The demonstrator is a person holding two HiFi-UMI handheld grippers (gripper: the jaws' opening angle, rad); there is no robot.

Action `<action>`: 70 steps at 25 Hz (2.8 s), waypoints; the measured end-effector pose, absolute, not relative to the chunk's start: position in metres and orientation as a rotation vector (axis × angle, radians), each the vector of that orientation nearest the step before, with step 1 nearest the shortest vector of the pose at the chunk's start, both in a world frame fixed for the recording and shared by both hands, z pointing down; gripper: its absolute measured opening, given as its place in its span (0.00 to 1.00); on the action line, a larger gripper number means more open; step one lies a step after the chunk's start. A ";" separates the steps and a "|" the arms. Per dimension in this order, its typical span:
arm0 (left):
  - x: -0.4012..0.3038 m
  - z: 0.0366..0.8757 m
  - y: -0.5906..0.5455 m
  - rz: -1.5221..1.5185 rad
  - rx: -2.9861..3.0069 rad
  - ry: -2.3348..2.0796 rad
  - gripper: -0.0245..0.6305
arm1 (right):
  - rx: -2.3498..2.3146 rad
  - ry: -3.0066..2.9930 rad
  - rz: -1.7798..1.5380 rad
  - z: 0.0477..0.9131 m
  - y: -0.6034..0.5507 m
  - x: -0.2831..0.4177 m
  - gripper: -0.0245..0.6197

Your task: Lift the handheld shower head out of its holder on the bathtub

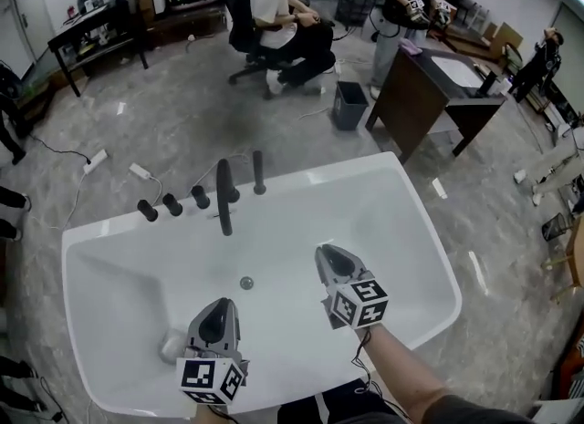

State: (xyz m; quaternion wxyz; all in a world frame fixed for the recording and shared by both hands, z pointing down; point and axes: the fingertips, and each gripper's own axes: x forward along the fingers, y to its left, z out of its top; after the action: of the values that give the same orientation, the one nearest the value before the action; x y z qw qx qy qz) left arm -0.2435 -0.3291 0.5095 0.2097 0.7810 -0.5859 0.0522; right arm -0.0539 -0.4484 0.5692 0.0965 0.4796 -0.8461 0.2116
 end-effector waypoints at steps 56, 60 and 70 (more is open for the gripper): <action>-0.334 0.632 -0.467 0.187 2.052 -1.882 0.09 | 1.285 -2.479 0.295 0.753 -0.744 -0.226 0.26; -0.330 0.634 -0.463 0.191 2.050 -1.868 0.09 | 1.292 -2.460 0.307 0.749 -0.737 -0.220 0.25; -0.318 0.603 -0.451 0.174 2.099 -1.830 0.09 | 1.255 -2.527 0.175 0.683 -0.702 -0.210 0.25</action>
State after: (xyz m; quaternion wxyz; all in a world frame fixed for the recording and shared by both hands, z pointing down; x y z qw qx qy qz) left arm -0.3182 -0.4509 0.6026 0.1748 0.7406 -0.6459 0.0614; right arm -0.2104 -0.7023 0.6828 0.1569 0.4385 -0.8828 0.0613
